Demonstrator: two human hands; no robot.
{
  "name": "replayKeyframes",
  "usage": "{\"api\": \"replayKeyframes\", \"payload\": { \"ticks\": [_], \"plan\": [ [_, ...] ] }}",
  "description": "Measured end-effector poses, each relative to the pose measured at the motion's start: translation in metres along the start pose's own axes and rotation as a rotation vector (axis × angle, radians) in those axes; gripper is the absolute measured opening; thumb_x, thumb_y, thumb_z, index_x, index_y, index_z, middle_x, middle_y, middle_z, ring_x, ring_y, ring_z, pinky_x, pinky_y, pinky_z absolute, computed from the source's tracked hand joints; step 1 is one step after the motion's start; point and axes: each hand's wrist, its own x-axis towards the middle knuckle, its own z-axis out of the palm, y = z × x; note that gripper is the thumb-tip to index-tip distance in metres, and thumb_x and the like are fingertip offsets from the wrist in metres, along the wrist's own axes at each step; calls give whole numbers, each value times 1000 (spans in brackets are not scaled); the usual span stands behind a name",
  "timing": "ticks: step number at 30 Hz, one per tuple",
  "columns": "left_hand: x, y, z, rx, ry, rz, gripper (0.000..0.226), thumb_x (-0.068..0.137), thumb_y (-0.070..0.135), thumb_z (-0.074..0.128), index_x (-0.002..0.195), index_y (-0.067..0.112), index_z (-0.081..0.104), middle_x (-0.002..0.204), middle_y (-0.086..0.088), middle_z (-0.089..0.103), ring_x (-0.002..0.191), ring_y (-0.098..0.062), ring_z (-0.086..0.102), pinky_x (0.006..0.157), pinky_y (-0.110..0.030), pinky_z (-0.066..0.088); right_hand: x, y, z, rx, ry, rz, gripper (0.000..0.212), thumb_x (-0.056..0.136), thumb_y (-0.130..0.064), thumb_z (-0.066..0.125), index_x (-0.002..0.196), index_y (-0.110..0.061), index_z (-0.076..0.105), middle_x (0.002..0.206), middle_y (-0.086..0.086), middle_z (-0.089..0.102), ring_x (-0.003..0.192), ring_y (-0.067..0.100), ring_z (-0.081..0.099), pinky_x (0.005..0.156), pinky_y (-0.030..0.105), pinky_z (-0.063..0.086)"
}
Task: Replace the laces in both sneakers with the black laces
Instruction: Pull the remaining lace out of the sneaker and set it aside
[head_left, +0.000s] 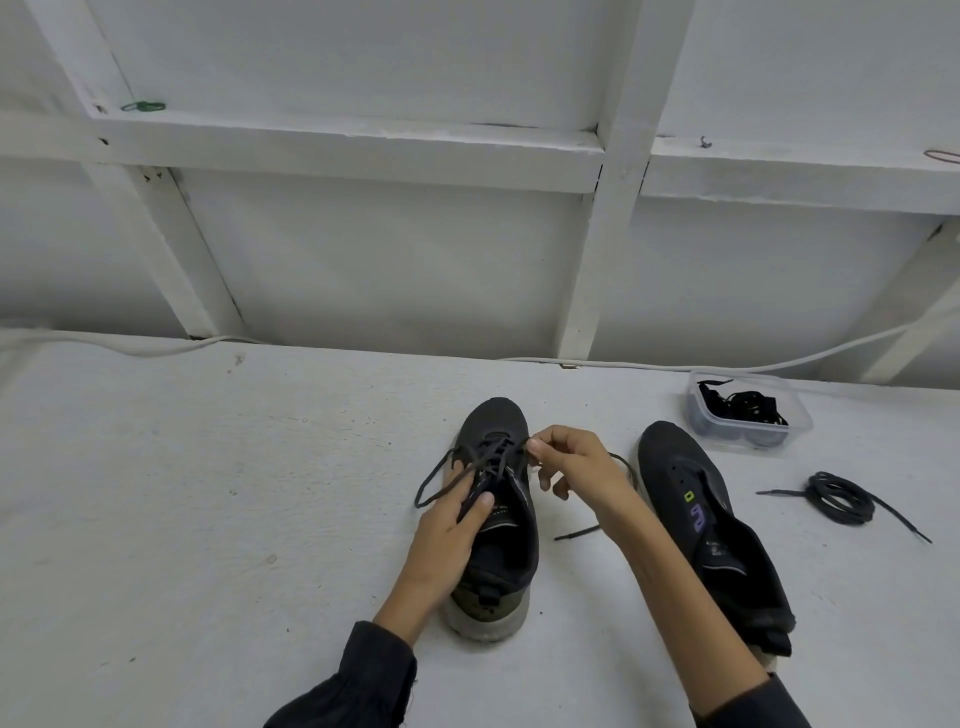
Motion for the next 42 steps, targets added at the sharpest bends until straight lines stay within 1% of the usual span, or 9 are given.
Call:
{"api": "replayKeyframes", "payload": {
  "ticks": [5, 11, 18, 25, 28, 32, 36, 39, 42],
  "plan": [
    [1, -1, 1, 15, 9, -4, 43, 99, 29, 51, 142, 28, 46, 149, 11, 41, 138, -7, 37, 116, -32, 32, -5, 7, 3, -107, -112, -28, 11, 83, -17, 76, 75, -12, 71, 75, 8, 70, 57, 9, 56, 48, 19, 37],
    [1, -1, 1, -4, 8, -33, 50, 99, 27, 51, 147, 25, 37, 157, 12, 25, 145, -5, 21, 121, -32, 20, 4, -5, -9, 52, 164, -41, 15, 94, -13, 62, 81, -7, 66, 75, 4, 64, 54, 12, 56, 49, 23, 36],
    [2, -3, 1, 15, 5, -40, 57, 99, 32, 52, 151, 27, 29, 160, 11, 21, 147, -5, 18, 122, -36, 20, -4, 5, -2, -118, -120, 7, 10, 81, -18, 78, 81, -9, 74, 76, 13, 70, 56, 10, 56, 48, 20, 37],
    [1, -4, 0, 4, 13, -54, 53, 98, 36, 52, 148, 25, 37, 155, 9, 33, 143, -9, 29, 120, -39, 25, 7, -10, -18, 204, 322, -44, 16, 96, -15, 60, 82, -7, 62, 75, 4, 57, 51, 11, 53, 46, 21, 34],
    [2, -6, 0, 20, 15, -59, 63, 90, 53, 52, 146, 28, 41, 152, 9, 40, 140, -10, 35, 117, -42, 30, 2, -9, -16, 96, 184, -9, 14, 90, -22, 69, 83, -9, 68, 75, 3, 62, 53, 11, 53, 47, 22, 35],
    [2, -6, 0, 53, 5, -45, 55, 95, 47, 52, 145, 26, 43, 151, 8, 41, 140, -10, 36, 117, -40, 31, -5, 6, 3, -124, -64, 13, 14, 80, -19, 79, 81, -6, 74, 68, 6, 68, 54, 11, 56, 46, 19, 36],
    [0, -3, -1, 31, 8, -47, 45, 100, 32, 51, 144, 26, 42, 144, 20, 33, 135, 1, 29, 112, -20, 25, 0, 1, 0, -57, 142, -47, 16, 86, -11, 71, 74, -1, 68, 61, -2, 61, 51, 12, 53, 48, 22, 34],
    [0, -2, -1, 34, 10, -44, 47, 99, 30, 52, 145, 28, 41, 150, 14, 36, 139, -6, 33, 118, -32, 28, 0, -5, -3, 167, 344, -59, 21, 94, -11, 61, 73, -7, 59, 75, 1, 57, 50, 12, 52, 47, 22, 33],
    [-2, 0, 0, 22, 21, -65, 54, 91, 50, 53, 143, 37, 43, 148, 8, 45, 138, -12, 39, 116, -42, 34, -3, -3, 0, 208, 300, -15, 17, 92, -18, 65, 78, -8, 63, 74, -1, 59, 50, 12, 50, 46, 21, 33]
  ]
}}
